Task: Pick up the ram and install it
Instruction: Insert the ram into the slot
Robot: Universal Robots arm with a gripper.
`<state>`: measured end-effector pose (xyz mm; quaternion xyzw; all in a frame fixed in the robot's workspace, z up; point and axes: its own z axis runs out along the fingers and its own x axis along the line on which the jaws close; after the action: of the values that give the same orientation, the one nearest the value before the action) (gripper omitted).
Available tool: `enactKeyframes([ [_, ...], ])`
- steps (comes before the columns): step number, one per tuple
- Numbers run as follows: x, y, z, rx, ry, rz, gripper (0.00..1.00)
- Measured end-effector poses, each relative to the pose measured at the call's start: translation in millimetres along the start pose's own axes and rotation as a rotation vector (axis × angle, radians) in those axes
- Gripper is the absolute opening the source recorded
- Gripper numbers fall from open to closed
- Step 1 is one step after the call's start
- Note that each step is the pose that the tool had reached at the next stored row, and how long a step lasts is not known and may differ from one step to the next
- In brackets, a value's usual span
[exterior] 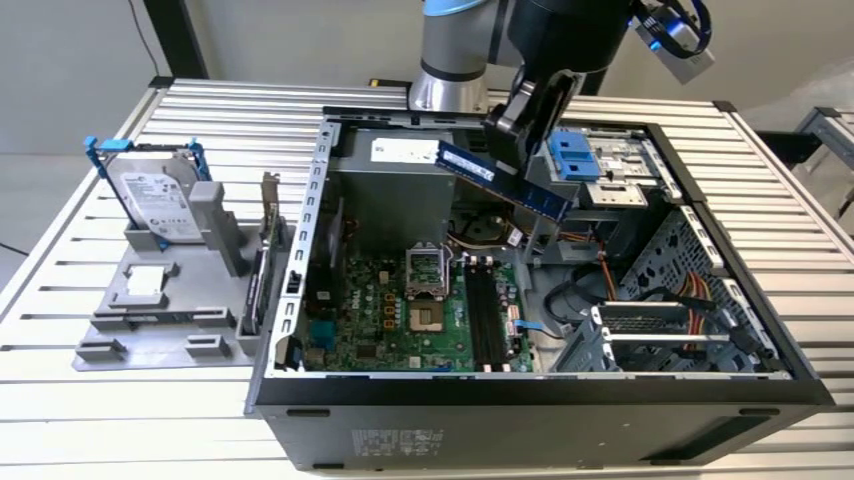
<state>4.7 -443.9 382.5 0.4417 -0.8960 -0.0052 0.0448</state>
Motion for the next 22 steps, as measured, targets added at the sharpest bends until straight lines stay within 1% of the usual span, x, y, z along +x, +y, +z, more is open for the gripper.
enactKeyframes([
  [9, 0.0, 0.0, 0.0, -0.0044, -0.0028, 0.057, 0.0],
  [22, 0.0, 0.0, 0.0, -0.0126, -0.0082, 0.166, 0.0],
])
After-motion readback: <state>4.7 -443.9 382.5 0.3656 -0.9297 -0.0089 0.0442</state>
